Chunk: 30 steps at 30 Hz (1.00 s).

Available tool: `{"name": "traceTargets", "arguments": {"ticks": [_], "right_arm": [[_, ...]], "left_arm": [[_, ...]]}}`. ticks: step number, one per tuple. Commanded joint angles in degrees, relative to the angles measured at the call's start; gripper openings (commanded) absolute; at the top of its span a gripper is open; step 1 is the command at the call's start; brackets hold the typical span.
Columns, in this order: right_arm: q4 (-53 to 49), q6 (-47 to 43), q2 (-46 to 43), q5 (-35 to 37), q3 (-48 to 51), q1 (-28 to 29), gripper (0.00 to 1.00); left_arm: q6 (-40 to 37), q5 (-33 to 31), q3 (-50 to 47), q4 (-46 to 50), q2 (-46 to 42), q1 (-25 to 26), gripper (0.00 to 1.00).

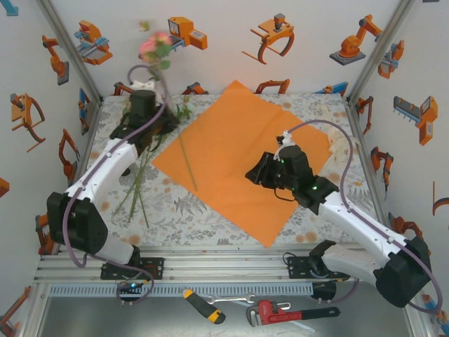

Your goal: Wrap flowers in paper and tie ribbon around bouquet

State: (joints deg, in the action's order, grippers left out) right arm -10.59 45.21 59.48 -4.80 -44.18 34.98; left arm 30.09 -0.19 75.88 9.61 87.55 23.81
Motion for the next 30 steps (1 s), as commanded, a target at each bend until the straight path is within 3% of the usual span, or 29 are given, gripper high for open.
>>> {"name": "traceTargets", "arguments": {"ticks": [1,5,9,17,27,30], "right_arm": [[-3.68,-1.65,-2.98,4.16,-1.70,-2.10,0.42],[-7.14,-1.82,-7.57,4.98,-0.06,-4.53,0.66],[-8.00,-1.79,-13.46,4.69,3.88,-6.45,0.79],[-10.68,-1.44,-19.42,5.46,6.80,-6.94,0.88],[-11.95,-0.39,-19.58,5.94,6.82,-7.03,0.89],[-11.93,-0.13,-19.58,5.94,6.91,-7.03,0.89]], "left_arm": [[5.28,2.95,4.92,-8.15,8.52,6.88,0.00],[7.61,3.18,14.98,-9.39,21.21,11.36,0.00],[11.03,4.82,23.68,-6.65,31.18,12.33,0.00],[12.40,6.71,30.02,-6.34,42.38,12.41,0.00],[14.27,6.51,27.29,-4.56,46.47,13.23,0.00],[12.02,5.34,27.66,-2.68,46.07,13.03,0.09]]}}
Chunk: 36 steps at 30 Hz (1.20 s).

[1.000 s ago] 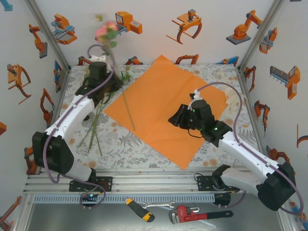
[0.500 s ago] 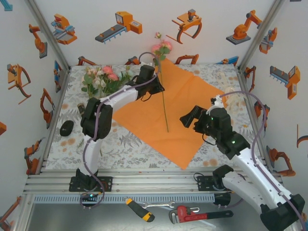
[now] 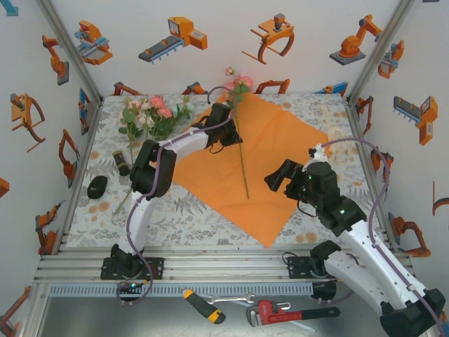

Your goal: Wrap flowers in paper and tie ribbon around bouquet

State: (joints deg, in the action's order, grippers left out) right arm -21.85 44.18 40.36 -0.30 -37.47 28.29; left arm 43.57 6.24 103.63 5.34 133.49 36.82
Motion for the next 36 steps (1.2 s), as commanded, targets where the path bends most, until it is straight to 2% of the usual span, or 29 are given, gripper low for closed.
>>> {"name": "traceTargets", "arguments": {"ticks": [1,3,6,9,13,17,21,24,27,32,36], "right_arm": [[-0.65,0.90,-0.37,1.36,0.10,-0.34,0.89],[-0.60,1.08,-0.28,1.27,-0.12,-0.34,0.89],[-0.57,0.92,-0.04,1.26,-0.79,-0.37,0.89],[-0.58,0.60,0.33,1.44,-1.50,-0.34,0.89],[0.58,0.08,1.43,0.93,-1.85,-0.34,0.89],[1.89,-0.89,3.08,-1.04,-1.99,-0.34,0.89],[4.00,-1.03,4.70,-2.88,-2.02,-0.35,0.89],[5.04,-1.05,6.04,-3.66,-2.14,-0.34,0.89],[5.21,-1.04,6.52,-4.22,-2.12,-0.34,0.89],[4.30,-0.77,5.37,-4.39,-1.05,-0.34,0.88],[2.88,-0.63,3.86,-3.53,-0.76,-0.35,0.88]], "left_arm": [[-2.26,-1.28,-0.10,1.85,-0.40,-0.08,0.14],[-4.05,-1.26,0.11,2.47,-1.96,-0.26,0.30],[-6.64,-1.66,0.91,5.32,-5.17,-0.84,0.38],[-10.08,-3.92,-0.71,7.73,-11.68,-1.53,0.39],[-16.92,-11.64,-10.62,8.52,-25.27,-3.64,0.39],[-29.69,-21.54,-18.94,14.08,-34.73,-9.14,0.41],[-38.75,-32.70,-19.07,22.63,-34.46,-15.37,0.36],[-40.20,-33.15,-19.13,25.90,-32.39,-20.20,0.36],[-39.65,-36.50,-19.18,28.26,-29.38,-23.04,0.36],[-34.49,-33.68,-19.48,30.15,-24.69,-29.02,0.36],[-31.90,-27.98,-19.45,30.06,-21.06,-32.29,0.36]]}}
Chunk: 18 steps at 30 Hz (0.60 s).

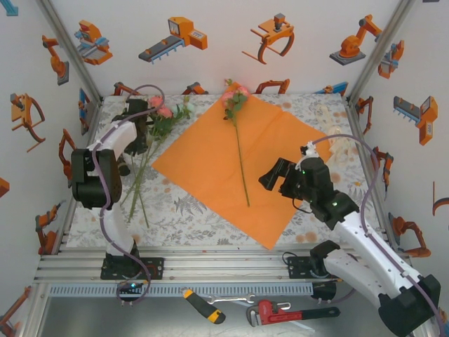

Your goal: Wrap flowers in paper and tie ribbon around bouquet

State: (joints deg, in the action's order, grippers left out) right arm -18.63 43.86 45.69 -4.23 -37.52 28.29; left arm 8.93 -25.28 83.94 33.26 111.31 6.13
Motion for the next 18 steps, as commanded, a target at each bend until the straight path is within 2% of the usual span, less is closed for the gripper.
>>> {"name": "traceTargets", "arguments": {"ticks": [1,10,12,15,18], "right_arm": [[-0.50,-0.26,-1.69,0.45,-0.69,-0.34,0.88],[-1.50,-0.17,-1.42,0.89,-1.98,-0.34,0.88],[-1.56,-0.17,-1.14,0.67,-2.38,-0.34,0.88],[-1.66,0.08,-0.91,0.41,-2.81,-0.34,0.88],[-1.31,0.09,-0.70,0.56,-3.09,-0.34,0.88]], "left_arm": [[3.46,4.43,0.35,2.19,1.84,-2.11,0.36],[5.04,10.98,1.20,1.81,5.09,-4.53,0.31],[5.31,11.55,1.81,2.25,5.73,-4.79,0.25],[5.47,11.35,2.19,2.85,5.74,-4.99,0.11],[6.11,12.48,1.72,3.04,2.78,-4.99,0.00]]}}
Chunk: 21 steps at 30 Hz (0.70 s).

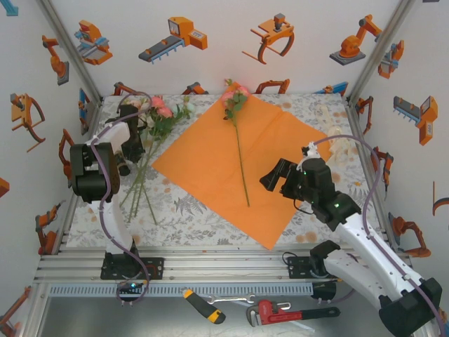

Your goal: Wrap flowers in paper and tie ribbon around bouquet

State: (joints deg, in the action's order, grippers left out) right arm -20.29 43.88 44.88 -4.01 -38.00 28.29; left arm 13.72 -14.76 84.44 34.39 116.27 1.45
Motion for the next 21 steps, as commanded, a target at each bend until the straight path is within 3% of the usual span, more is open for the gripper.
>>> {"name": "traceTargets", "arguments": {"ticks": [1,8,12,16,21], "right_arm": [[0.57,-0.08,0.20,0.20,-2.82,-0.34,0.88],[6.75,1.00,1.25,-4.07,-2.87,-0.34,0.88],[8.25,1.89,1.96,-3.69,-2.70,-0.34,0.88],[8.15,2.18,2.05,-3.28,-2.87,-0.34,0.88],[5.63,2.79,0.20,-2.64,-2.61,-0.34,0.88]], "left_arm": [[1.67,2.84,0.87,1.75,-4.19,-0.31,0.00],[5.48,14.14,-3.17,-2.50,-21.26,1.88,0.00],[9.61,18.79,-3.28,-7.50,-25.92,9.81,0.00],[18.05,22.06,-2.33,-17.17,-23.09,18.80,0.00],[26.47,24.51,4.65,-27.86,-10.31,27.04,0.00]]}}
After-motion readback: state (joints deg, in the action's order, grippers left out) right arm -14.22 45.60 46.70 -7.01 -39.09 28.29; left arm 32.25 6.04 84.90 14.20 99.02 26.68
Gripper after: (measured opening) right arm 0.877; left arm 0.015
